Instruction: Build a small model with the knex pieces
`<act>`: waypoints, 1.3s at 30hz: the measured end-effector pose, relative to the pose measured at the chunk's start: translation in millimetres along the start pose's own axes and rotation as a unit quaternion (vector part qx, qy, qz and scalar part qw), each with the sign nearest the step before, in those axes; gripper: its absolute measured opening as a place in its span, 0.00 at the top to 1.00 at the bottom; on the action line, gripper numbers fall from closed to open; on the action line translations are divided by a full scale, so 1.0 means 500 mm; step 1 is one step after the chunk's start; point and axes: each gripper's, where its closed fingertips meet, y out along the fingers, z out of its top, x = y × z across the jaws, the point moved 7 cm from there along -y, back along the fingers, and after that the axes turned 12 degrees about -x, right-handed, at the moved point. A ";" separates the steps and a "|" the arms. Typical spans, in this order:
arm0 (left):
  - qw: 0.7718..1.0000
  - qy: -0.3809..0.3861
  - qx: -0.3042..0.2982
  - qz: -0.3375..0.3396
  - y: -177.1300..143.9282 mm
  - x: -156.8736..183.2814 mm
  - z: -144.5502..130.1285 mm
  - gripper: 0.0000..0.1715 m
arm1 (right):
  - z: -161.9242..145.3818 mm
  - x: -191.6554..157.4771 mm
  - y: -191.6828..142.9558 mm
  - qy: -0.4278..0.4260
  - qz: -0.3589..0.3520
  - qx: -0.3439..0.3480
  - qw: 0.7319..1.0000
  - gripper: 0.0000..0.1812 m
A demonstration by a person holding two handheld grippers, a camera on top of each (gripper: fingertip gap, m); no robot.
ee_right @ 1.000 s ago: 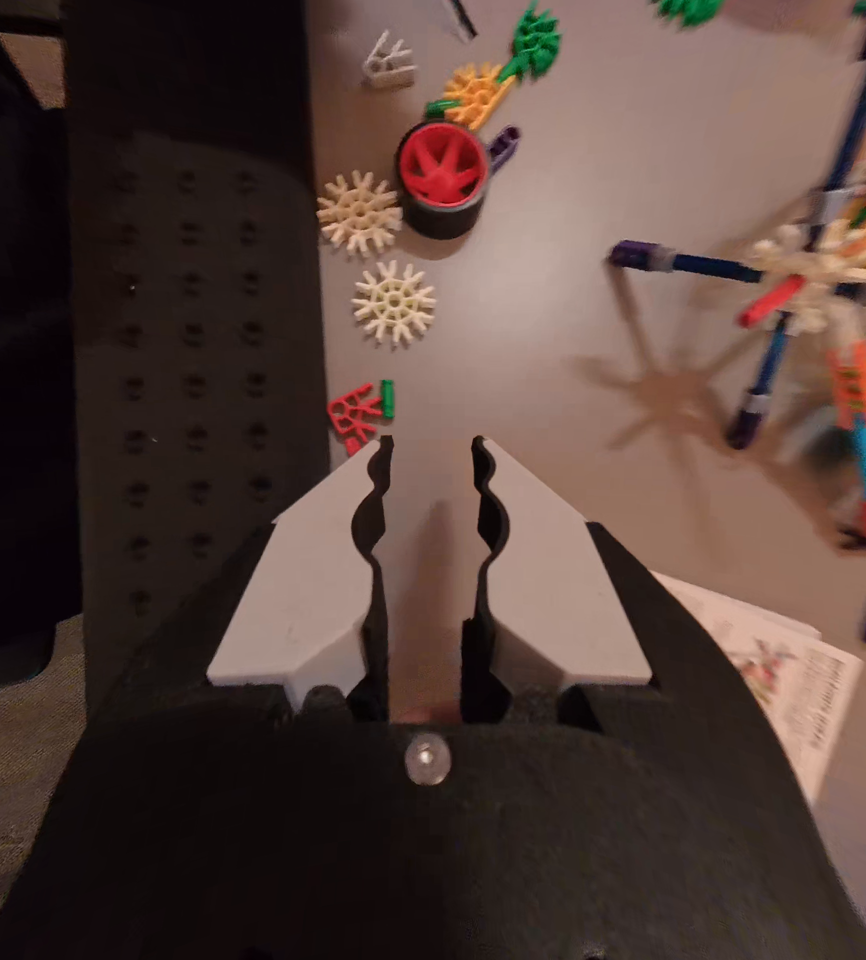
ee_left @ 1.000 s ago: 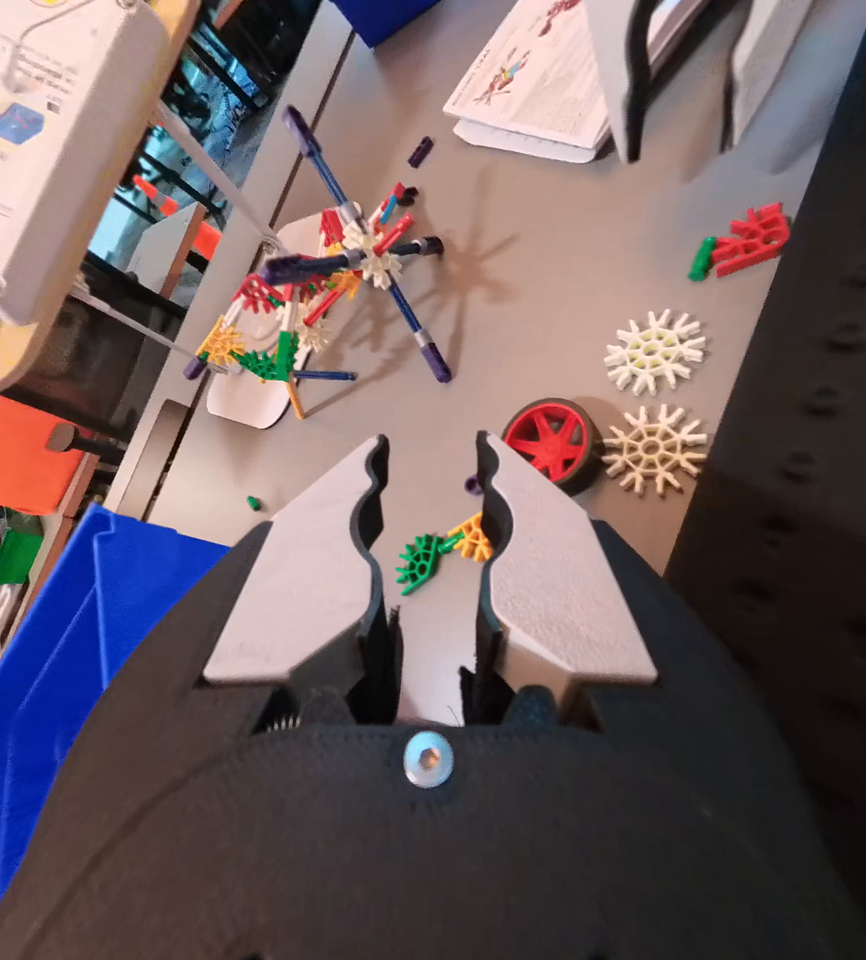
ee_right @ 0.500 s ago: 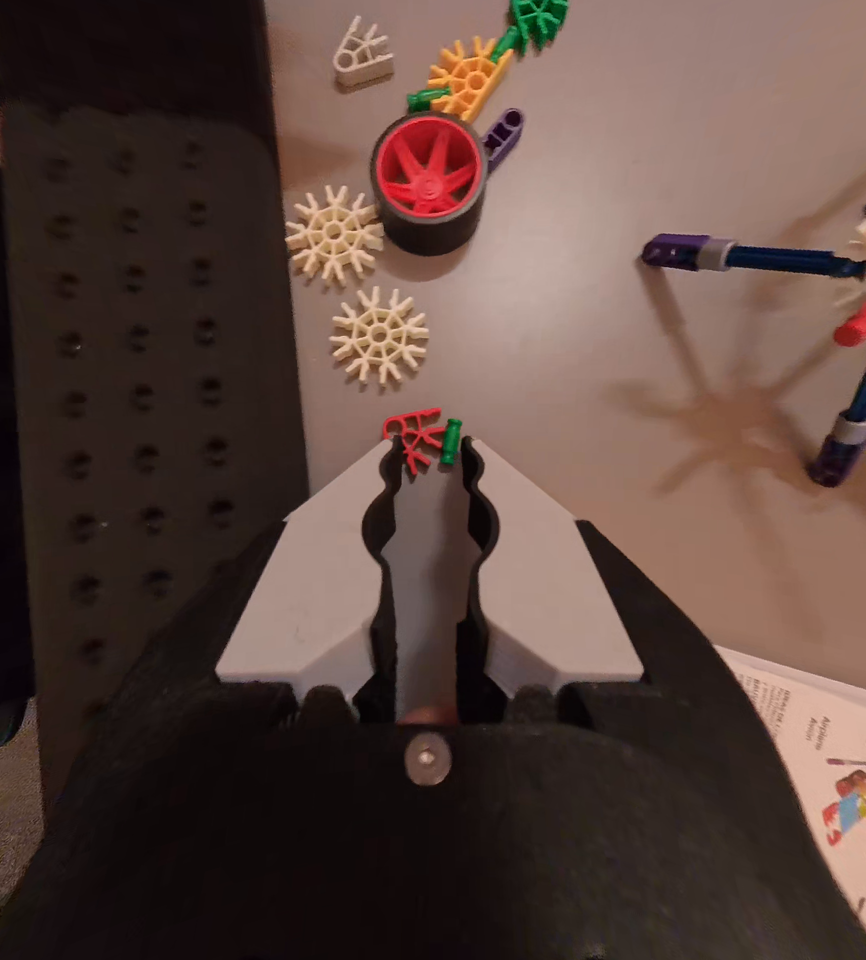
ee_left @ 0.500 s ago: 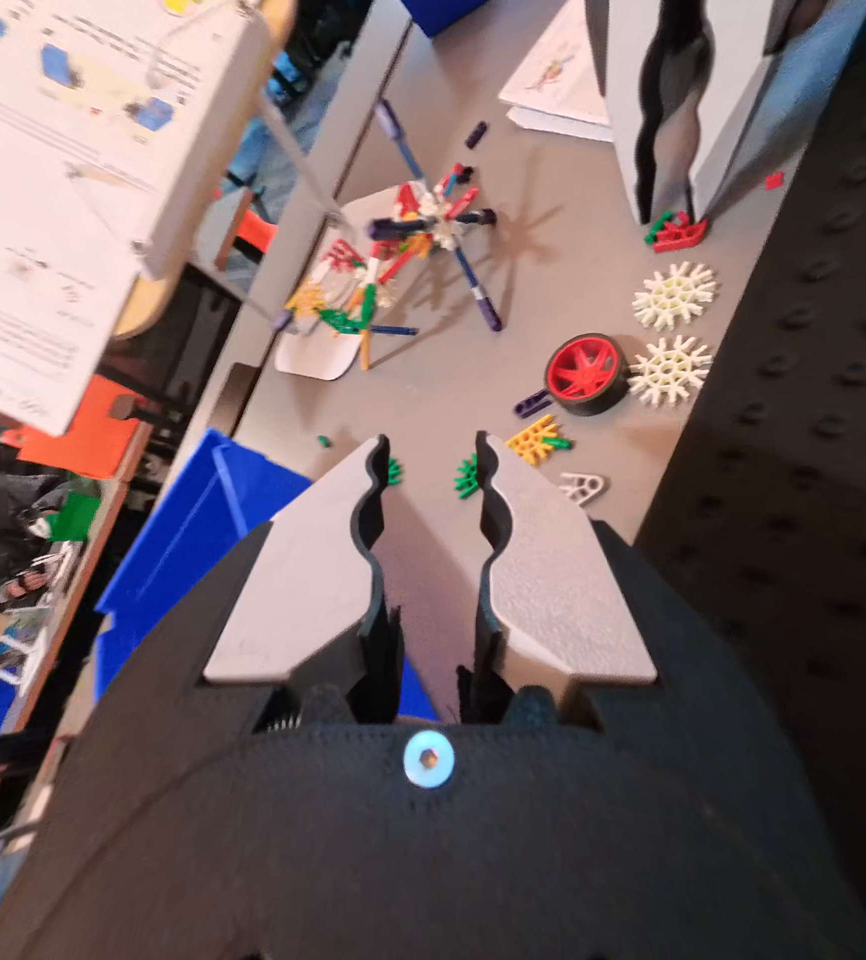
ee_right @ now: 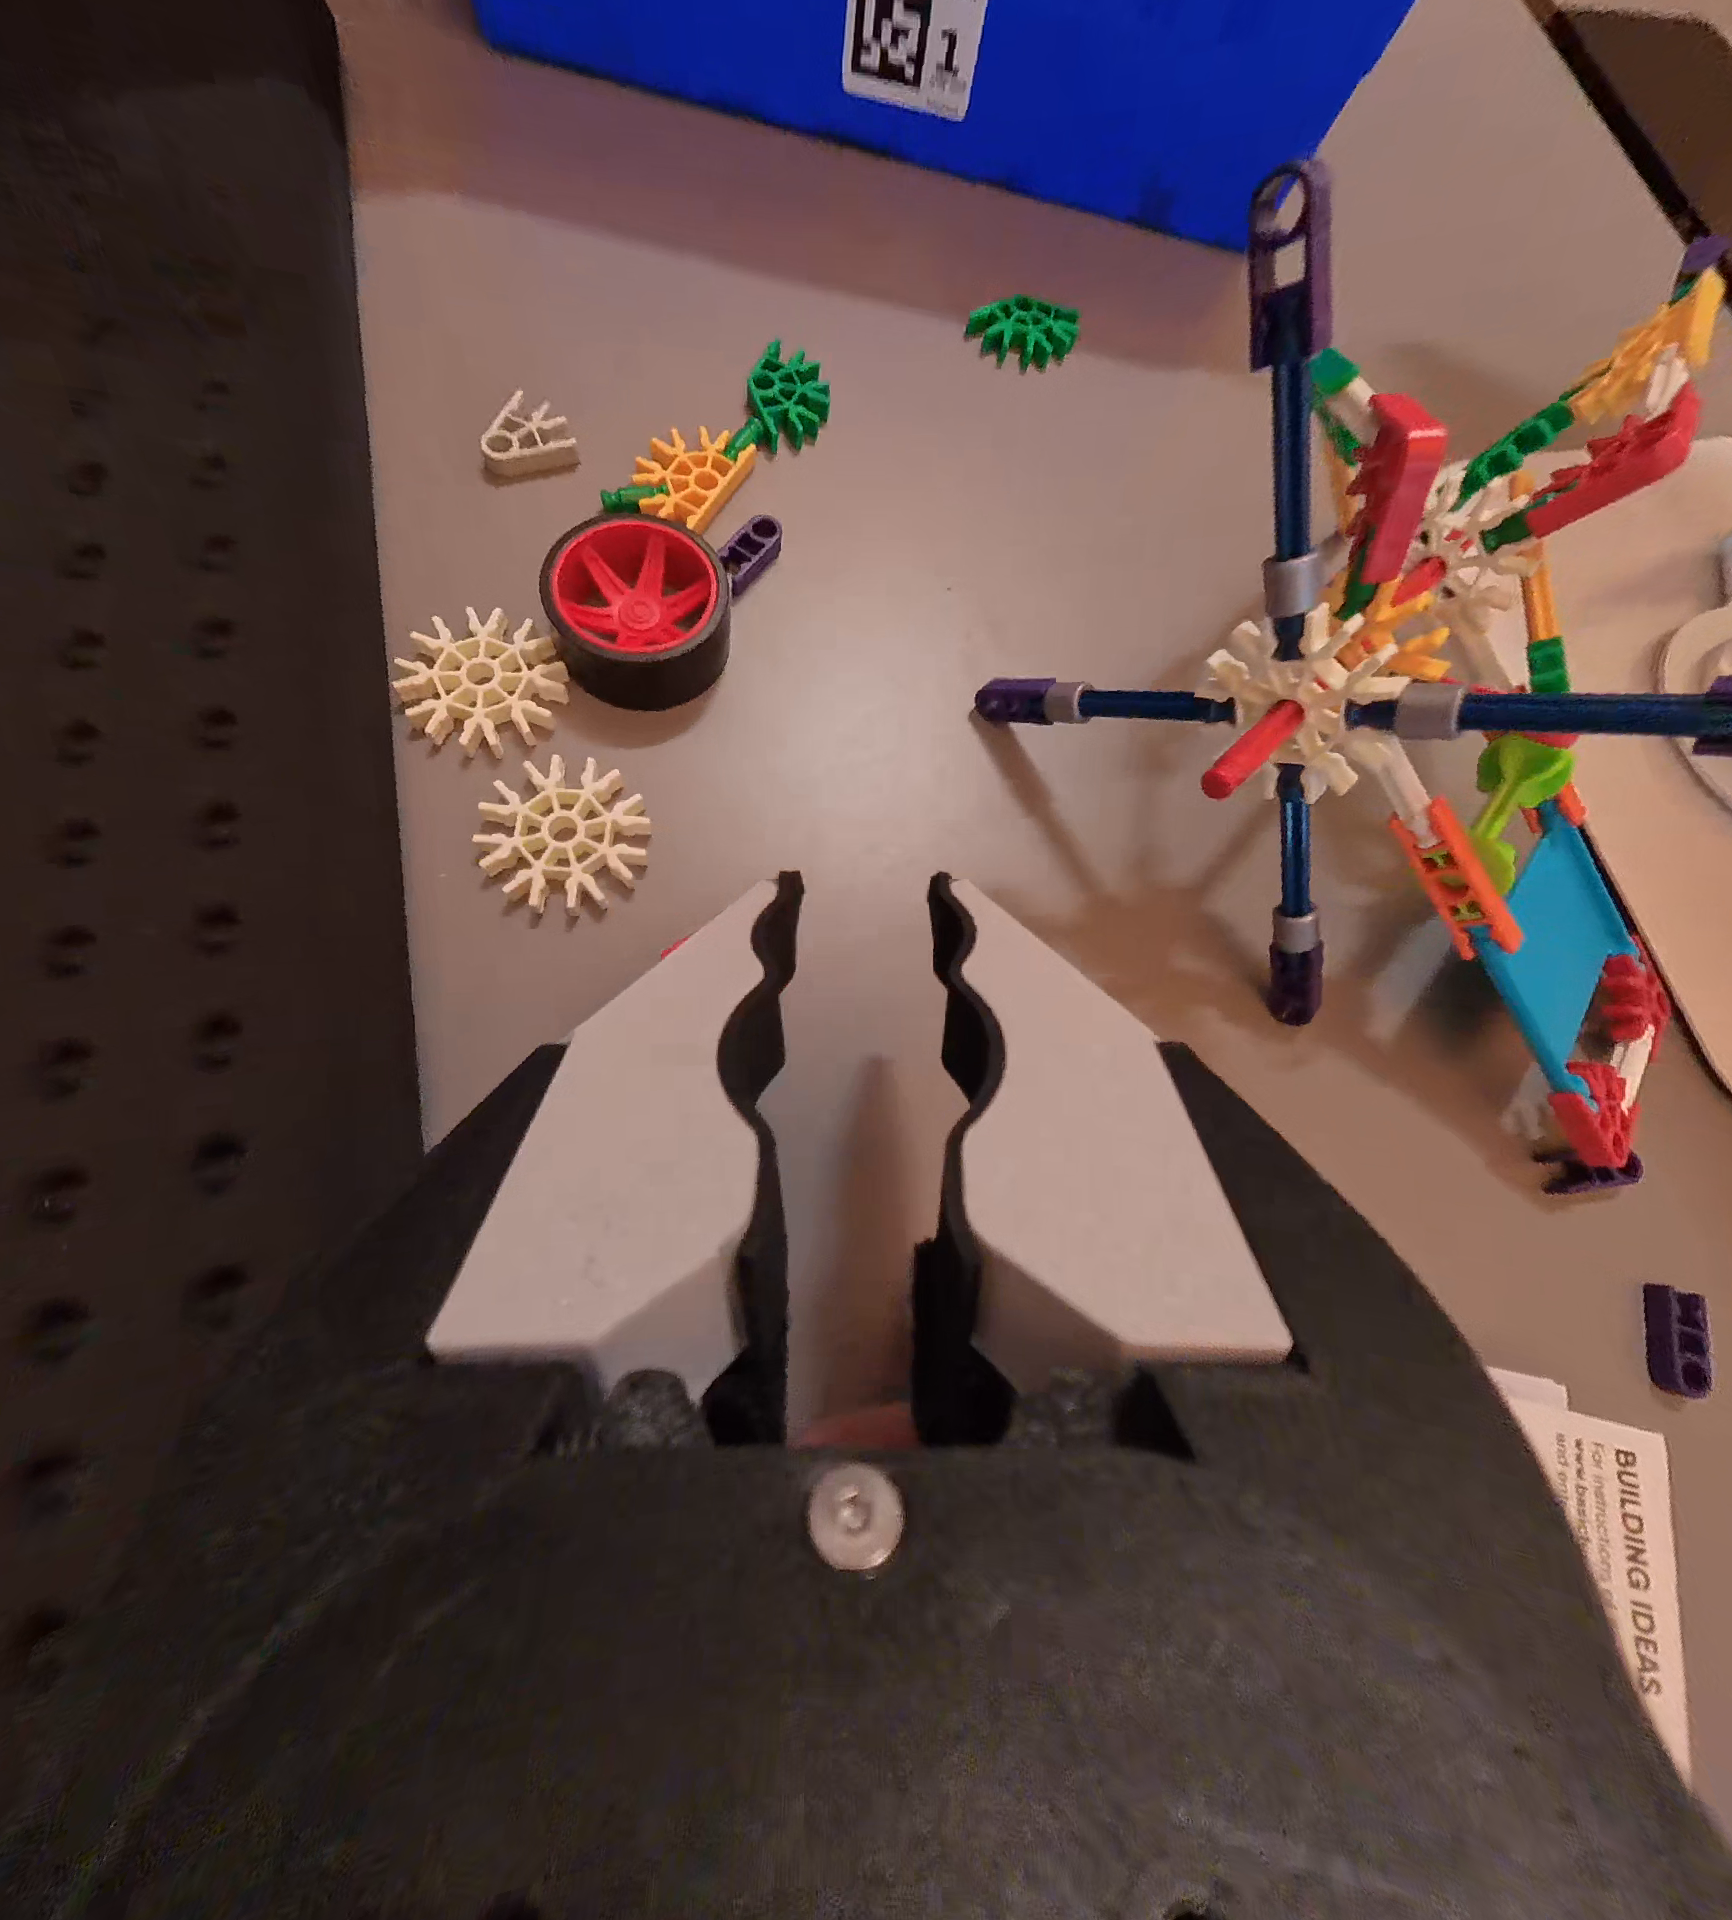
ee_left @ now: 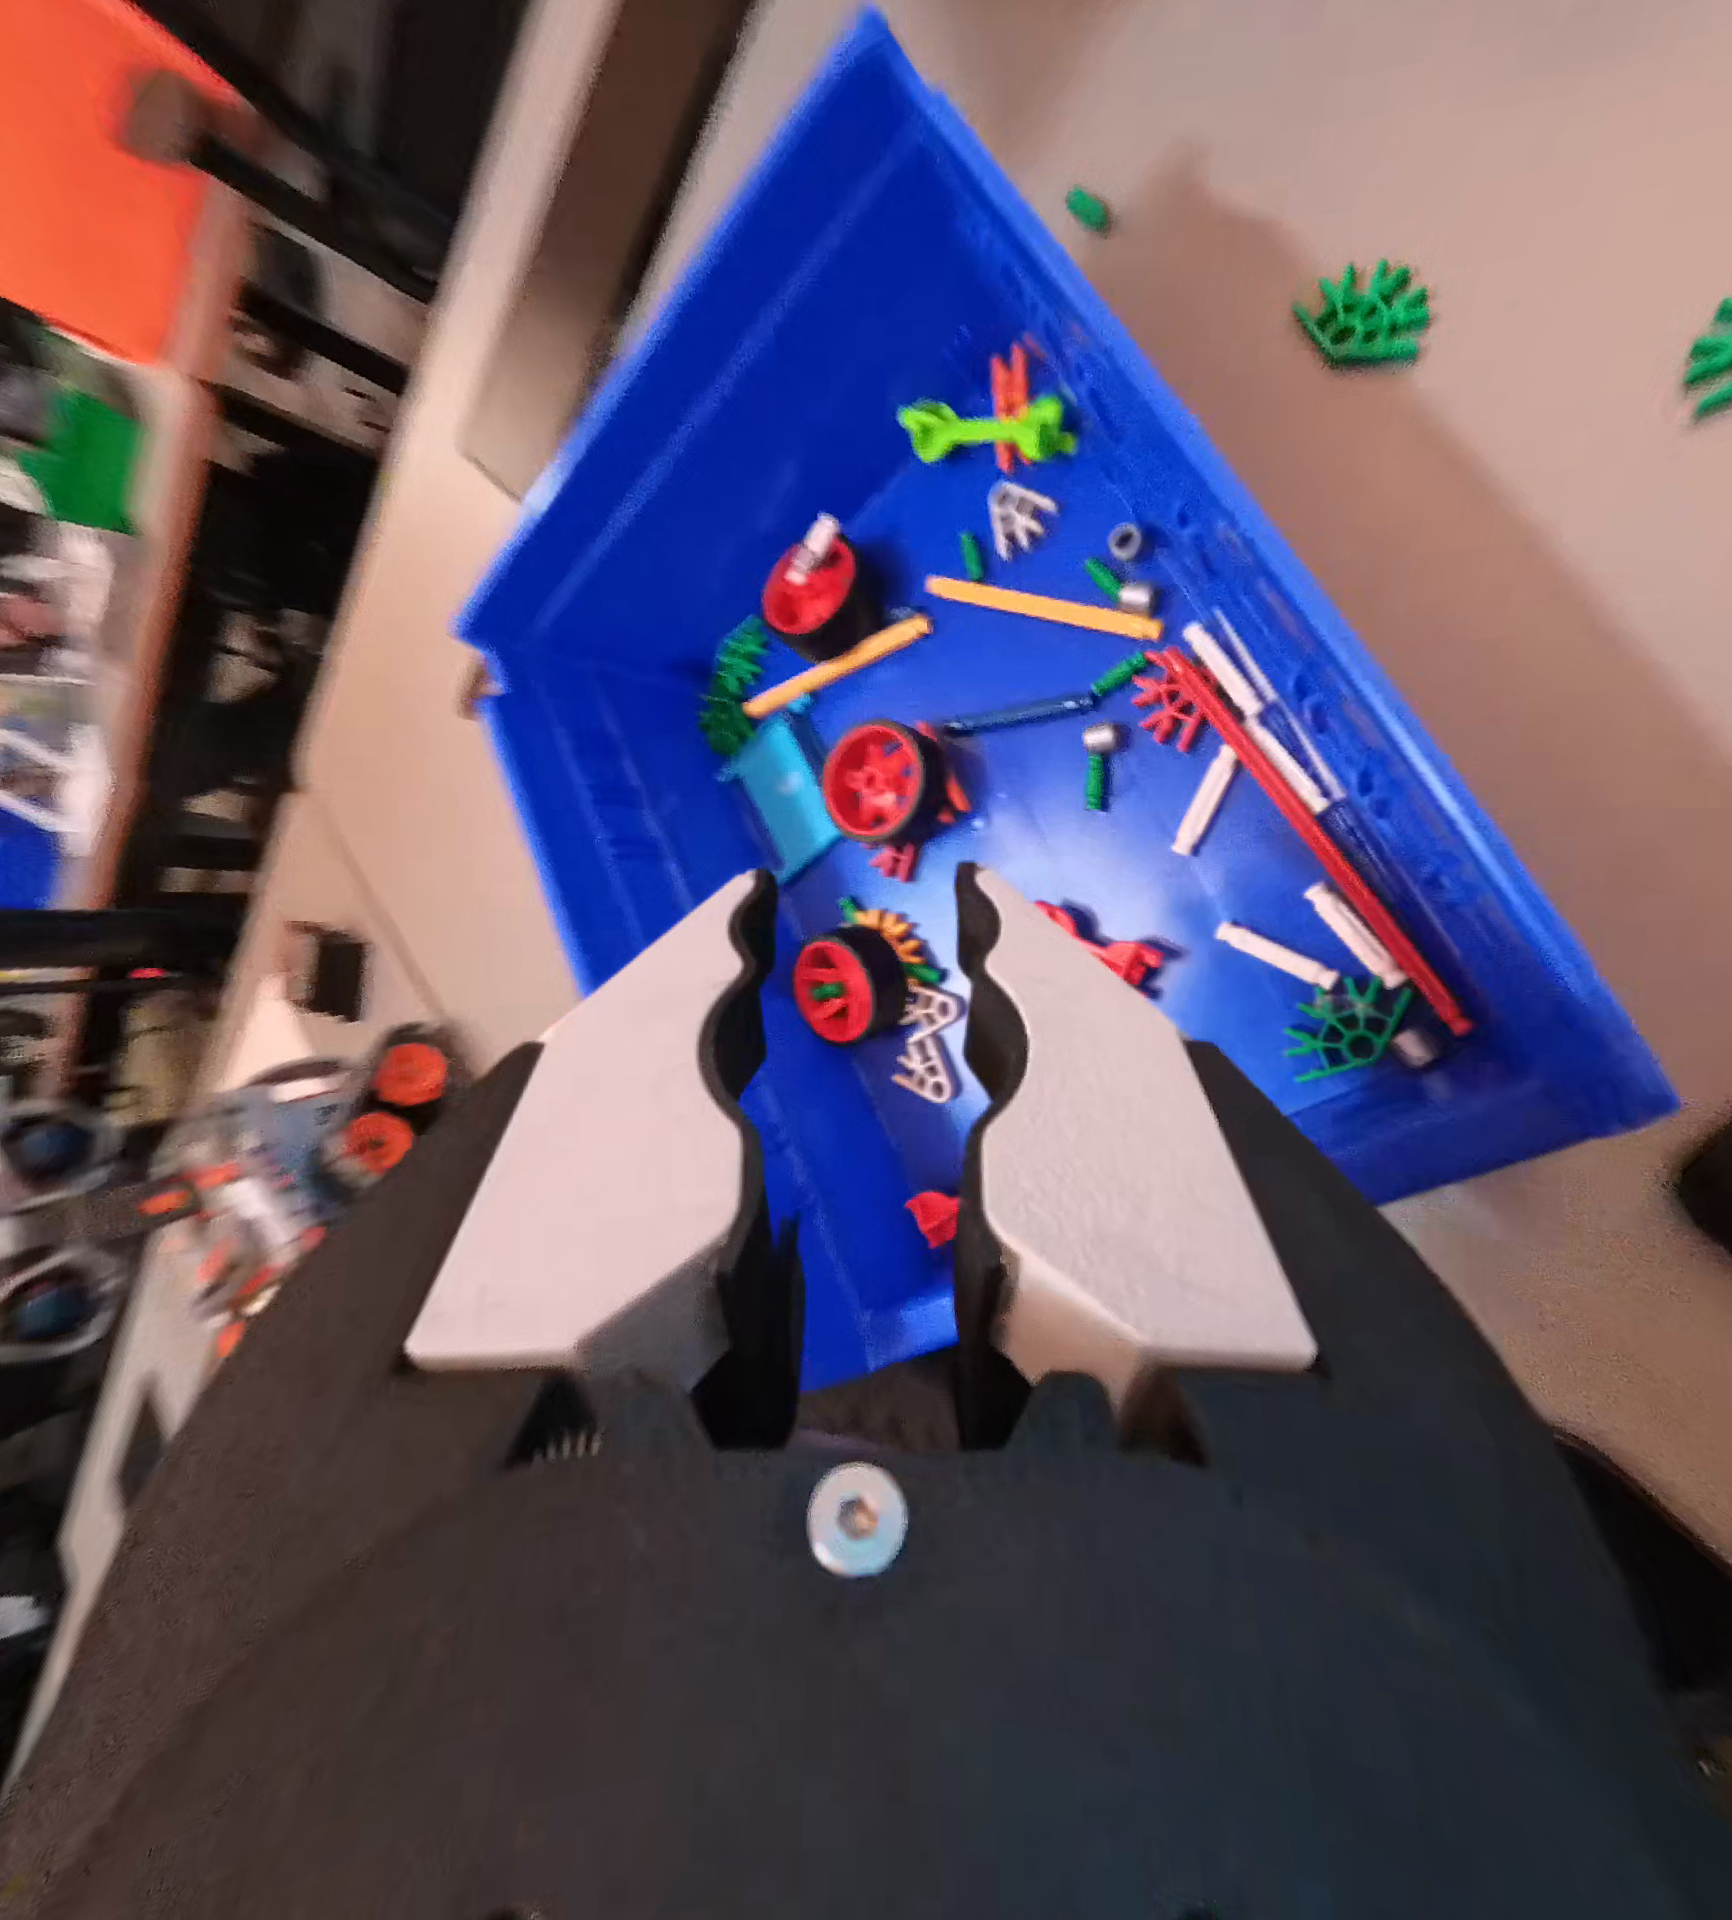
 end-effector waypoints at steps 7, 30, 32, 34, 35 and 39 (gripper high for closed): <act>0.983 0.030 -0.143 -0.114 0.214 -0.011 -0.010 0.77 | 0.011 -0.002 -0.008 -0.026 -0.017 0.032 0.999 0.89; 0.983 0.037 -0.135 -0.120 0.238 -0.008 -0.020 1.00 | 0.005 0.002 -0.009 -0.033 -0.011 0.039 0.999 0.89; 0.984 0.040 -0.133 -0.115 0.218 -0.012 -0.025 1.00 | 0.007 0.003 -0.011 -0.032 -0.011 0.042 0.999 0.90; 0.984 0.032 -0.122 -0.124 0.204 -0.016 -0.025 1.00 | 0.007 0.003 -0.012 -0.031 -0.012 0.043 0.999 0.89; 0.982 0.034 -0.117 -0.142 0.202 -0.011 -0.024 0.94 | 0.006 0.003 -0.011 -0.031 -0.013 0.042 0.999 0.89; 0.973 0.058 -0.138 -0.176 0.213 0.012 -0.033 0.88 | 0.006 0.002 -0.010 -0.030 -0.013 0.041 0.999 0.89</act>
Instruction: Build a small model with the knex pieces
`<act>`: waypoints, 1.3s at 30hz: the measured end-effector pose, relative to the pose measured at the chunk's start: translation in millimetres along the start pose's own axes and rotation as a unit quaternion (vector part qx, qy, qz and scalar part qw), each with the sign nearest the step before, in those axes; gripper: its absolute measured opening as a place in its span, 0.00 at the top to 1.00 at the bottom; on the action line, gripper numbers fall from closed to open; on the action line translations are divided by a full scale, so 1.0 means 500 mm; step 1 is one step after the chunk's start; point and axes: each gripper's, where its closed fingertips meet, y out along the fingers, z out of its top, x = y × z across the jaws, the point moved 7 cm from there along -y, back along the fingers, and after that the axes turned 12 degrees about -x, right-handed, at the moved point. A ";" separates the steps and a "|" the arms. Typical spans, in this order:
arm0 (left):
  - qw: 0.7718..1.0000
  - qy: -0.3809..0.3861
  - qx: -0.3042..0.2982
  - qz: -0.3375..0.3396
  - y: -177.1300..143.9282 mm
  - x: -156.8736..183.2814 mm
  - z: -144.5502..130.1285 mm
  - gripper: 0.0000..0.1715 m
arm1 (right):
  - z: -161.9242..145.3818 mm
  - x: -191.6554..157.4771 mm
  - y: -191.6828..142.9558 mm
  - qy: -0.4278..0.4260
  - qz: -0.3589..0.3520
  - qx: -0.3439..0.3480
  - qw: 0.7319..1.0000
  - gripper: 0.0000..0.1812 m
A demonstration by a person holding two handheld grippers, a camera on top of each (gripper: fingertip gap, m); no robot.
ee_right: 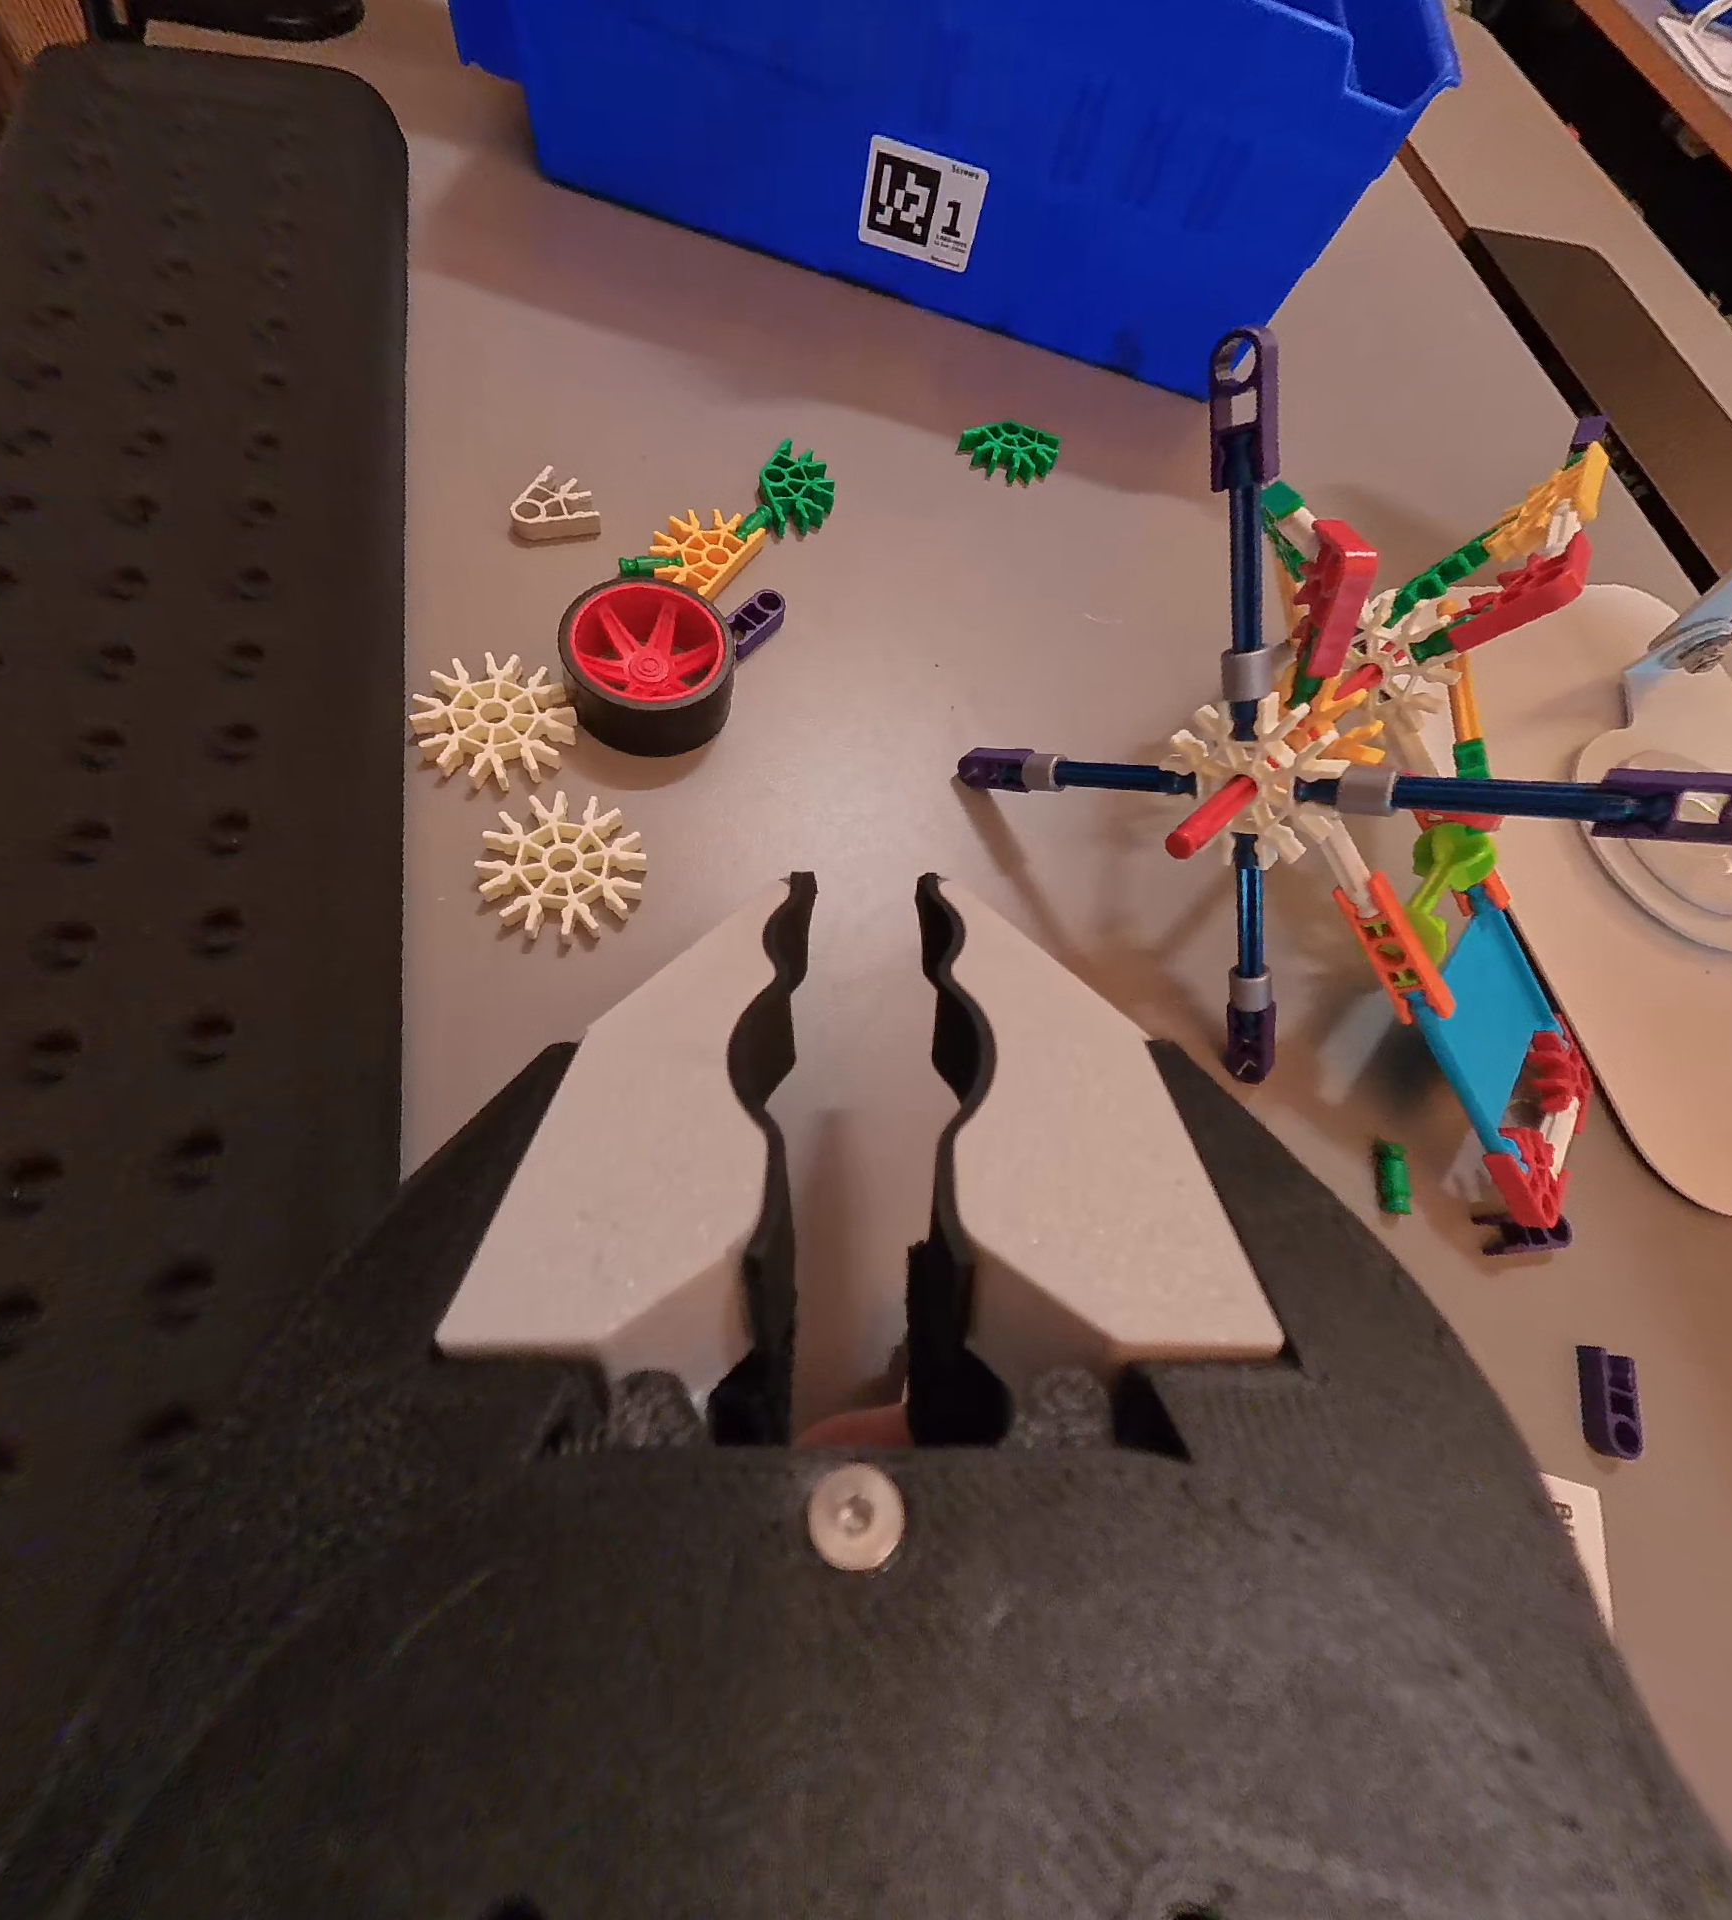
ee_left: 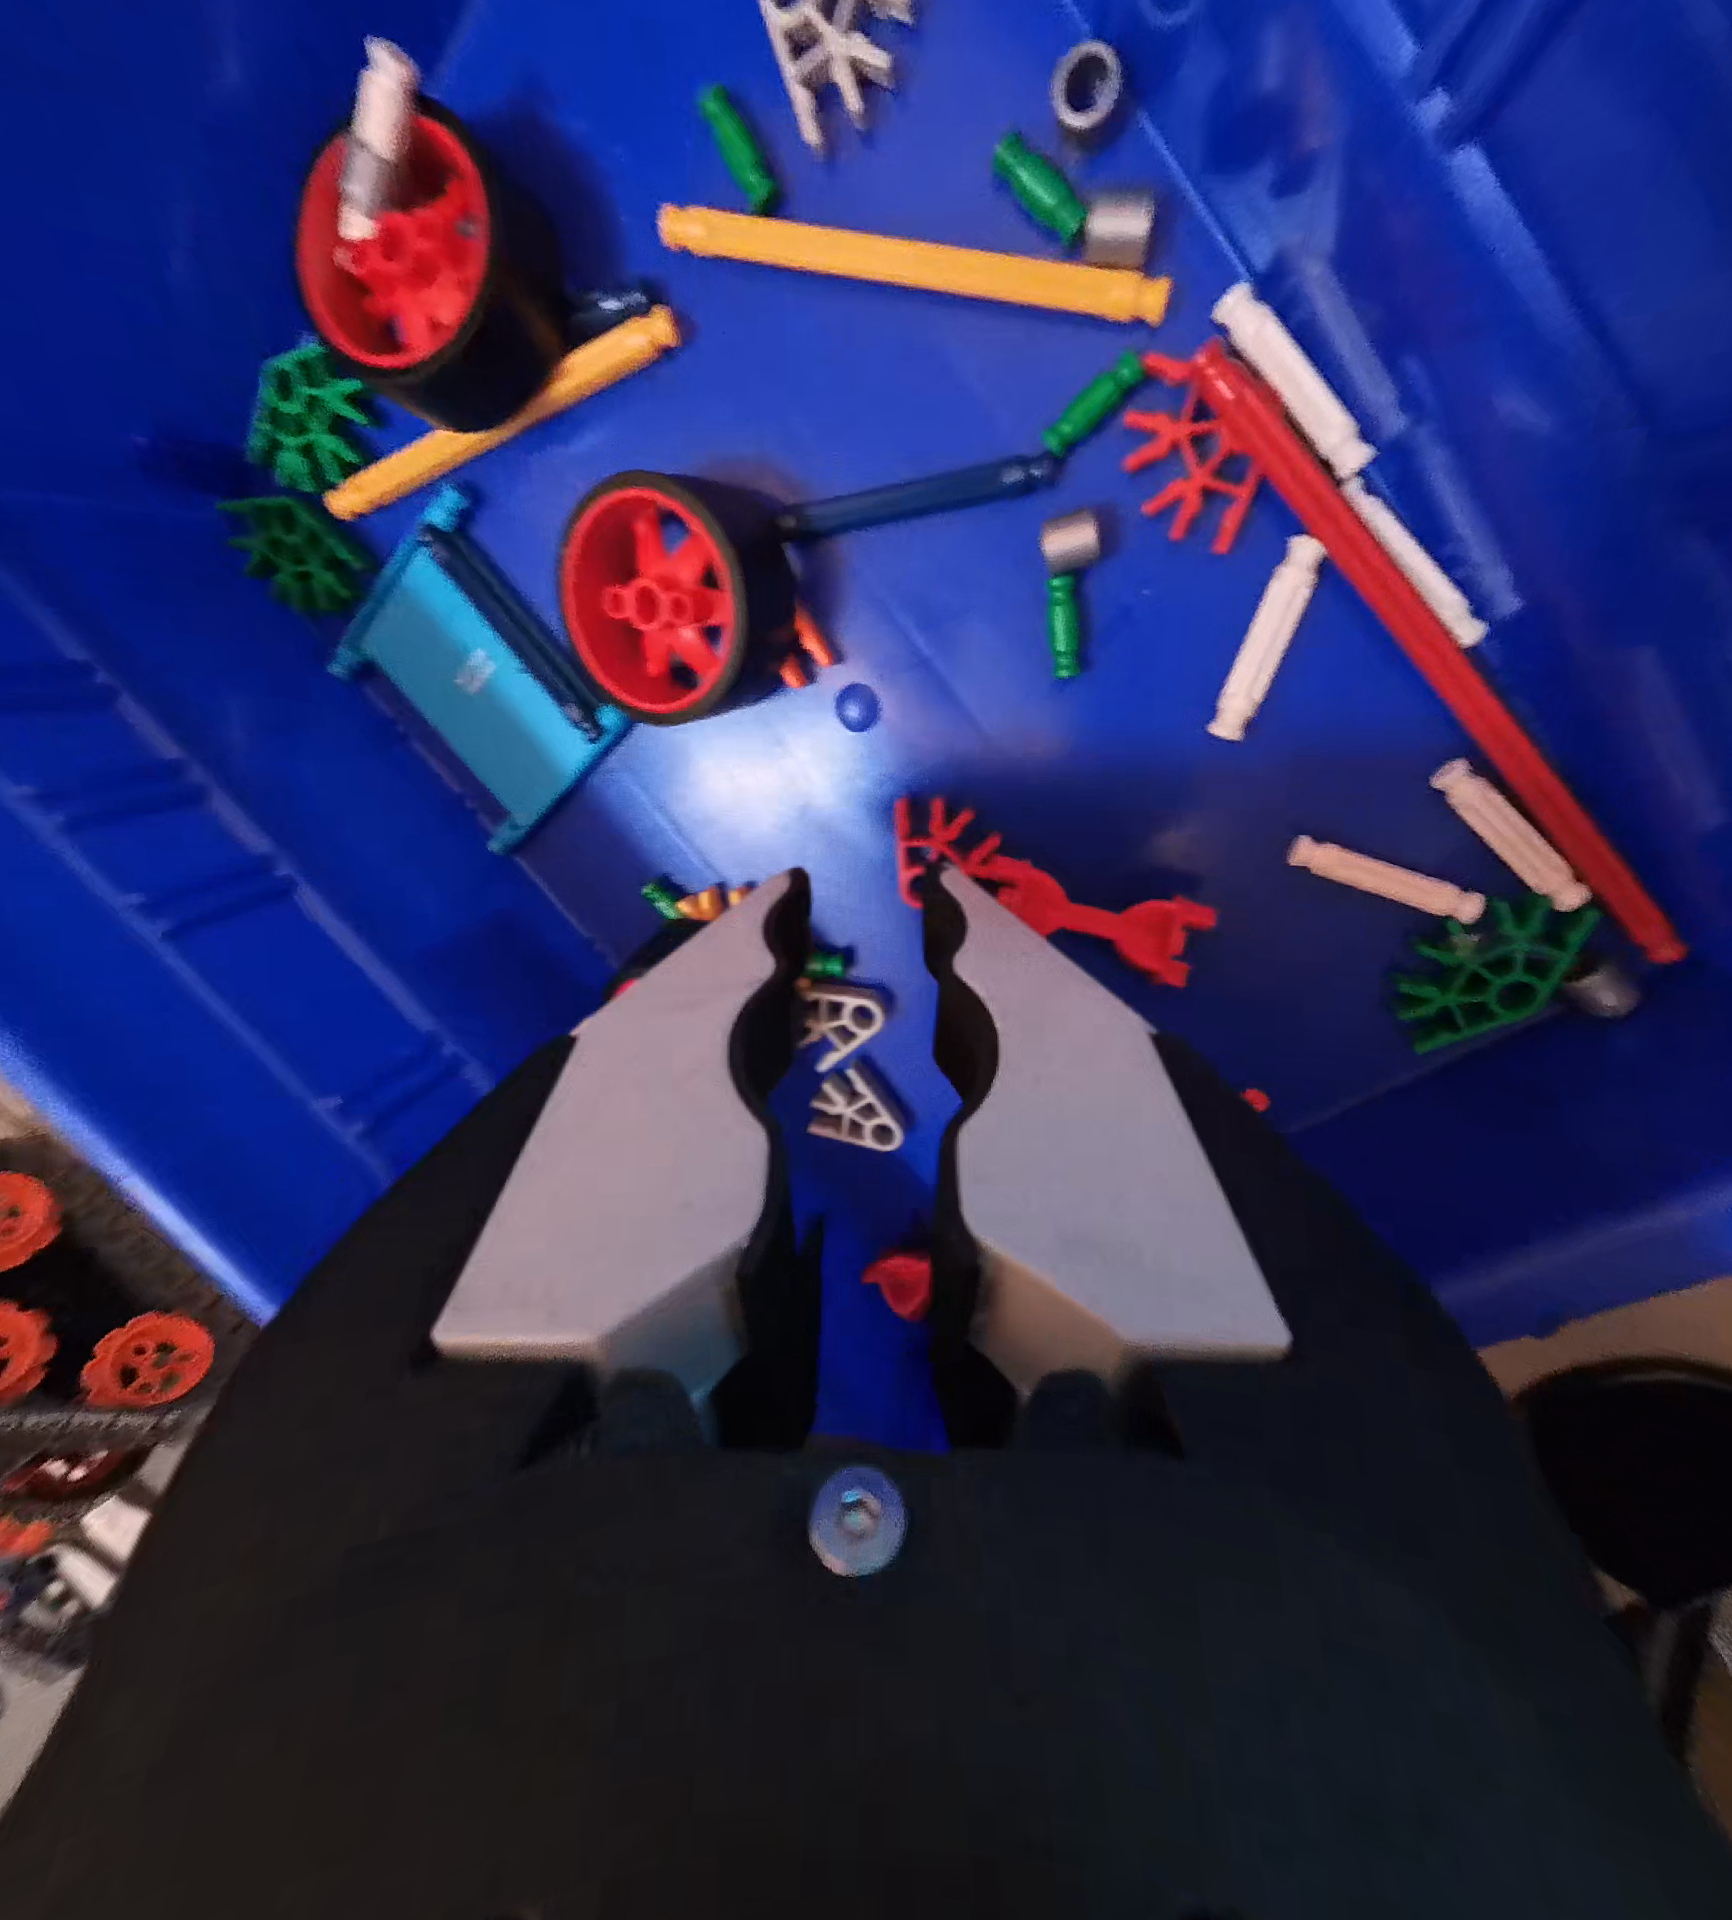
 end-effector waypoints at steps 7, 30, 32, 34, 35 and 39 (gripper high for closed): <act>0.996 -0.029 0.001 -0.084 0.041 0.012 0.002 0.78 | -0.002 0.001 0.004 0.002 0.002 -0.004 1.000 0.90; 0.950 0.174 0.258 0.000 -0.253 0.315 0.327 0.89 | 0.003 0.015 -0.036 -0.001 -0.028 0.029 0.999 0.91; 0.946 0.198 0.255 -0.031 -0.216 0.378 0.397 0.89 | -0.001 0.020 -0.041 0.003 -0.036 0.028 0.999 0.91; 0.948 0.209 0.235 -0.045 -0.177 0.412 0.446 0.89 | -0.004 0.023 -0.045 0.006 -0.041 0.029 0.999 0.91; 0.949 0.206 0.230 -0.063 -0.161 0.427 0.466 0.89 | -0.005 0.024 -0.046 0.006 -0.043 0.029 0.999 0.91; 0.958 0.207 0.184 -0.072 -0.094 0.458 0.504 0.88 | -0.010 0.029 -0.049 0.008 -0.047 0.027 0.998 0.91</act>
